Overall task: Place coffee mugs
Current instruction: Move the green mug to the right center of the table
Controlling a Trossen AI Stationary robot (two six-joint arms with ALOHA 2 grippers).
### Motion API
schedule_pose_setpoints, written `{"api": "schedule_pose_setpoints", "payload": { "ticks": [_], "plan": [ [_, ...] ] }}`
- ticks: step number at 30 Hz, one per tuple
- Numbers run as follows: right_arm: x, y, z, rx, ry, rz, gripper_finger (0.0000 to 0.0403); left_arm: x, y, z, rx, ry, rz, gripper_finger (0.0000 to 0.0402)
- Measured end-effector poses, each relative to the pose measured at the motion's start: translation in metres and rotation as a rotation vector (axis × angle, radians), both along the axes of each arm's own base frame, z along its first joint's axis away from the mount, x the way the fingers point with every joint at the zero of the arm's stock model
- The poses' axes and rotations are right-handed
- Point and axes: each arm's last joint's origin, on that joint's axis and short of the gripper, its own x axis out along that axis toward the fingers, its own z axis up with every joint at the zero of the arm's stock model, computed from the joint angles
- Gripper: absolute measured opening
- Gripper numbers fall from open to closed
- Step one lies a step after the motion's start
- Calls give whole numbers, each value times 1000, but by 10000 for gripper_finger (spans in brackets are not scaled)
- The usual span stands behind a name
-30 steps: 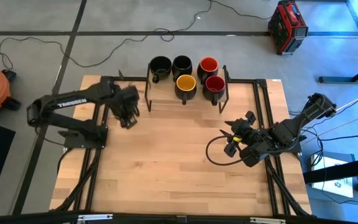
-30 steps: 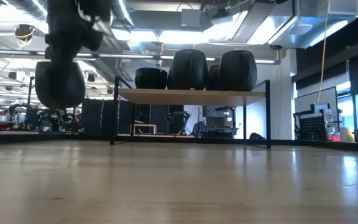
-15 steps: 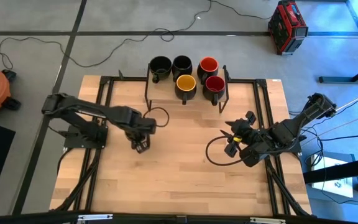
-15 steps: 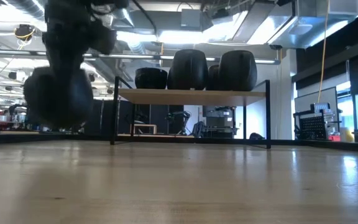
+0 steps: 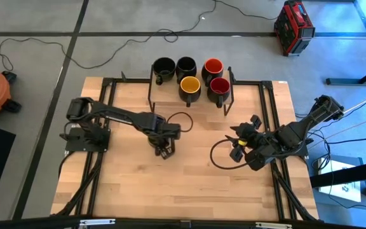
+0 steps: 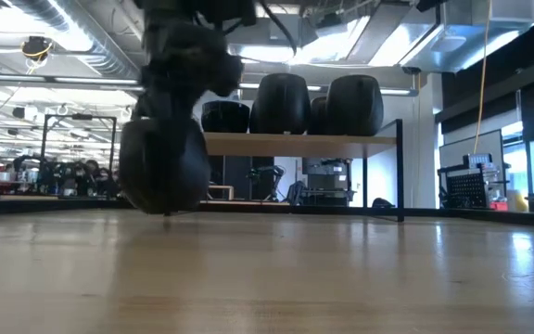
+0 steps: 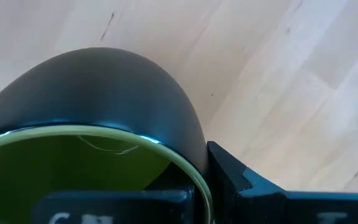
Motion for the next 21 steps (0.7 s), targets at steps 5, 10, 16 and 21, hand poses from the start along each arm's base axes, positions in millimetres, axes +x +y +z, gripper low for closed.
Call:
{"api": "schedule_pose_setpoints", "payload": {
  "ticks": [5, 10, 16, 21],
  "plan": [
    [0, 0, 0, 11, 8, 7, 174, 17, -3, -10, -46, 18, -23, 14],
    [-1, 0, -1, 17, 22, 13, 174, 21, -4, -13, -67, 21, -32, 24],
    [-1, 0, -1, 22, 33, 18, 174, 22, -3, -13, -96, 15, -34, 64],
    [-1, 0, -1, 20, 34, 17, 174, 19, 3, -6, -144, -1, -59, 94]
  ]
}}
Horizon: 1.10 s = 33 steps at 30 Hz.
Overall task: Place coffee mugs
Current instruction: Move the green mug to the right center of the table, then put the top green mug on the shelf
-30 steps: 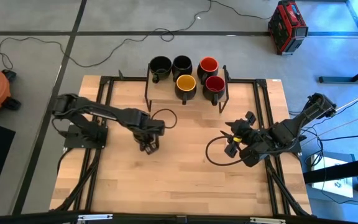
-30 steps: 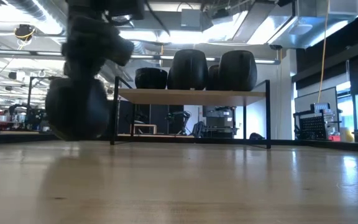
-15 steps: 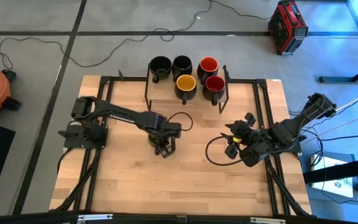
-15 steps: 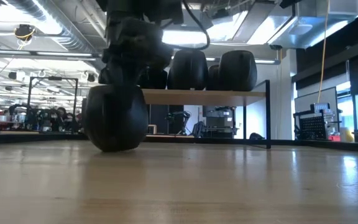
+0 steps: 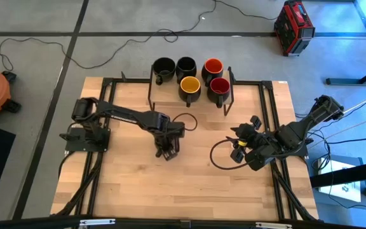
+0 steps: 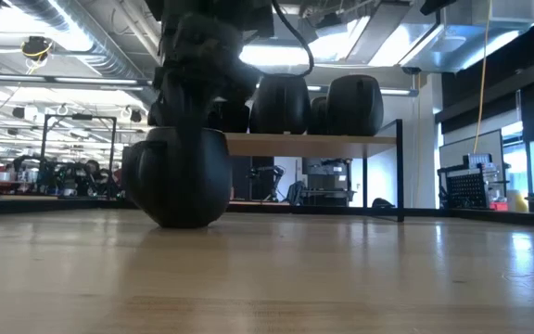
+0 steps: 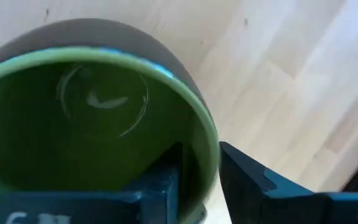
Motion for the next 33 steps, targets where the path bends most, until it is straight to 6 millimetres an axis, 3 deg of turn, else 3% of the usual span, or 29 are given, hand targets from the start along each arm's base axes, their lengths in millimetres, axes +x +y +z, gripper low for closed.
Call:
{"api": "schedule_pose_setpoints", "payload": {
  "ticks": [9, 14, 21, 28, 33],
  "plan": [
    [0, 0, 0, -3, 1, -1, 174, -32, 26, 65, 60, -186, -75, 101],
    [0, 0, 0, -7, -3, -4, 174, -44, 36, 81, 211, -255, -191, 101],
    [0, 0, 0, 2, -10, -11, 174, -40, 38, 71, 290, -203, -291, 107],
    [0, 0, 0, 16, -13, -18, 174, -39, 42, 53, 292, -40, -127, 157],
    [0, 0, 0, 10, -14, -20, 174, -33, 43, 42, 296, 17, -64, 166]
  ]
}}
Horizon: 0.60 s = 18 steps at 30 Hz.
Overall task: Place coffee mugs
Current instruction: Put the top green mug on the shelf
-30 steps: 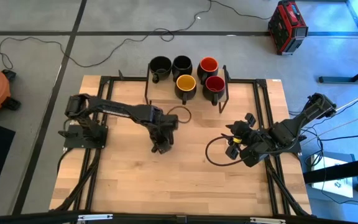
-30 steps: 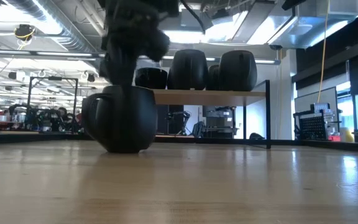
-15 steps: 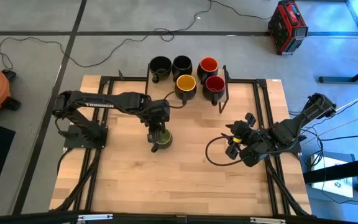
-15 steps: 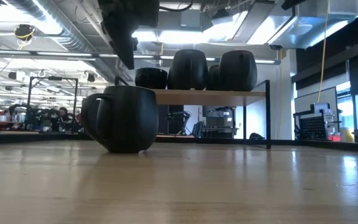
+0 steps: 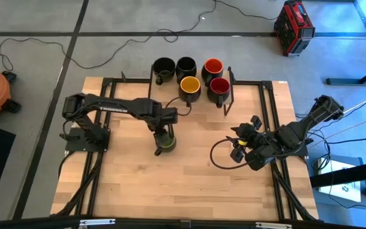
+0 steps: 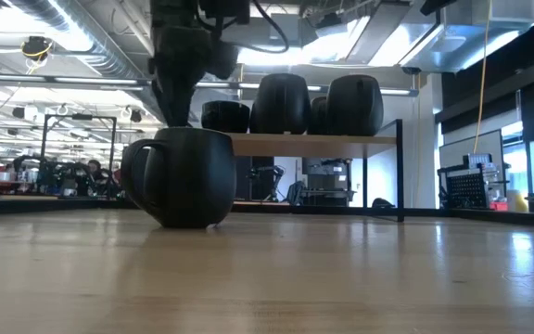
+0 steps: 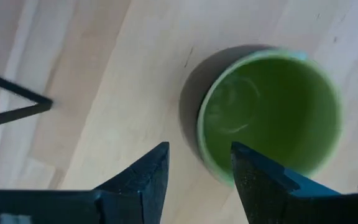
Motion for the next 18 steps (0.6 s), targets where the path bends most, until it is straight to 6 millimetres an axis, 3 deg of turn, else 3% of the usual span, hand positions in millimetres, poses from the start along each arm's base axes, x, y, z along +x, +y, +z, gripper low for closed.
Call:
{"api": "schedule_pose_setpoints", "payload": {
  "ticks": [5, 18],
  "plan": [
    [0, 0, 0, -4, 1, -2, 174, 6, 0, -9, -6, 16, 21, 166],
    [0, 0, 0, -9, 0, -2, 174, 8, 0, -9, -11, -2, 52, 151]
  ]
}}
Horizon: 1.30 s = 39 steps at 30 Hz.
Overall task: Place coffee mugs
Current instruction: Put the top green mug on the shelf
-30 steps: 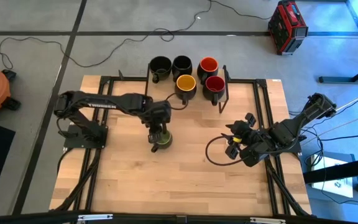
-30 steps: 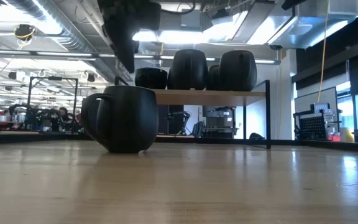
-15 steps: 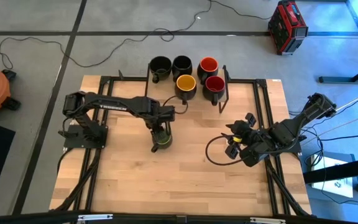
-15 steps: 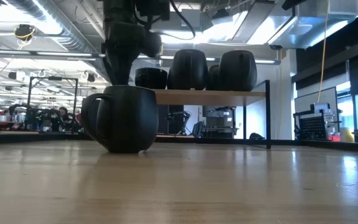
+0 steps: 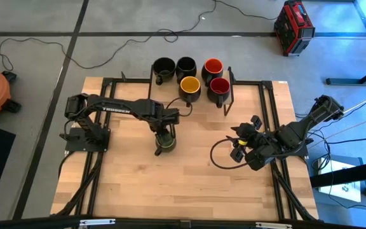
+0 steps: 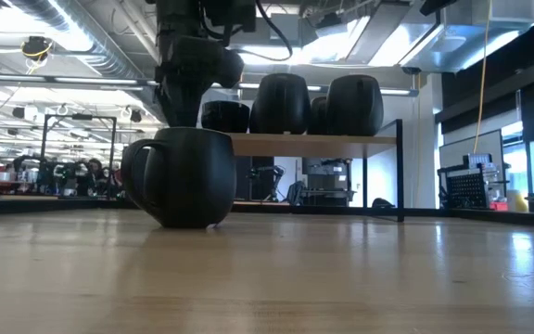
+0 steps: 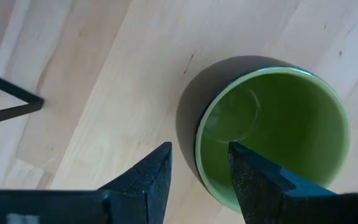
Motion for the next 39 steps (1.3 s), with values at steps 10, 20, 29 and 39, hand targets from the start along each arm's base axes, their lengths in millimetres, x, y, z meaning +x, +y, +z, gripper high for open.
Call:
{"api": "schedule_pose_setpoints", "payload": {
  "ticks": [10, 20, 29, 39],
  "plan": [
    [0, 0, 0, 4, 6, 4, 174, -32, -29, 54, 82, -181, -108, 150],
    [0, 0, 0, -8, -2, -3, 174, -89, -73, 57, 220, -457, -139, 154],
    [0, -1, 1, -12, -57, -59, 174, -125, -70, 26, 101, -428, -56, 202],
    [0, -2, 2, -15, -74, -79, 174, -134, -110, 11, 46, -486, -222, 214]
  ]
}}
